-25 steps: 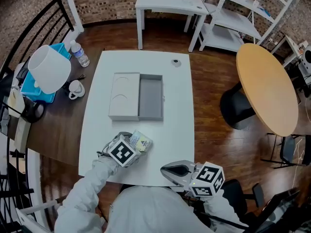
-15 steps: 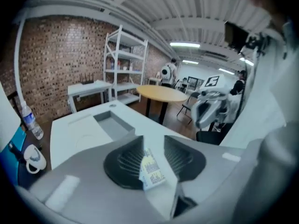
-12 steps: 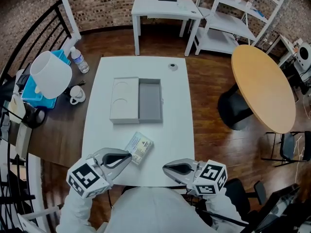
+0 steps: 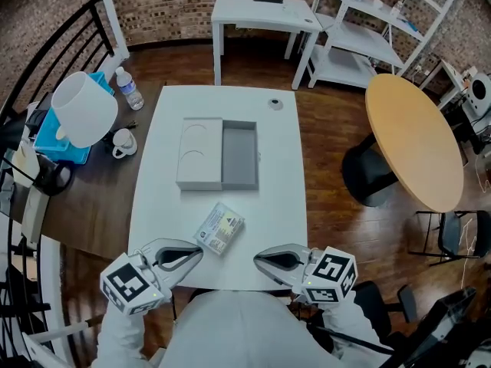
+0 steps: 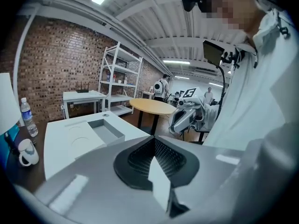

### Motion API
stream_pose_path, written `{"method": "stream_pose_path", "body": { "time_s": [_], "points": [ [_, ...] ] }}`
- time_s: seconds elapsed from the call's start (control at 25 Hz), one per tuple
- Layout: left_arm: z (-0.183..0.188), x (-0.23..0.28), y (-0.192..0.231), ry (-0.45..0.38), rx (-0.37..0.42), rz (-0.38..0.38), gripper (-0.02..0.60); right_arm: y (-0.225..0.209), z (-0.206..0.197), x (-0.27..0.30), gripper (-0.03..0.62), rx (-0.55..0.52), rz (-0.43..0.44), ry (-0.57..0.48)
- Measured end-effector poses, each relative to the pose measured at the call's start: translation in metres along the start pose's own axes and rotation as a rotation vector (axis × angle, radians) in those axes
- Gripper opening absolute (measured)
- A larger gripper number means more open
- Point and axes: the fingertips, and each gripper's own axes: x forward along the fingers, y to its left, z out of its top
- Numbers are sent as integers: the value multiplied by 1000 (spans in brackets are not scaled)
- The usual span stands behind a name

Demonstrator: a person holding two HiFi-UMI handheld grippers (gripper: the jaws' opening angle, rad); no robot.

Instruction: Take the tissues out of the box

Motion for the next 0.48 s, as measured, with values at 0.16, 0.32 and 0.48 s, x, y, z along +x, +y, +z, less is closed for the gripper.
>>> {"method": "stream_pose_path", "body": {
  "time_s": [0.16,0.32,0.48],
  "points": [
    [-2,-6,9,25,26,30,14,-3,0,1,3,-43,-44,33],
    [-6,-7,10,15,19,37,14,-7,0,-2,3,-40,-66,30],
    [-11,-10,16,27,20,56,14,-10,-5,-4,3,-30,-79,38]
  ]
}}
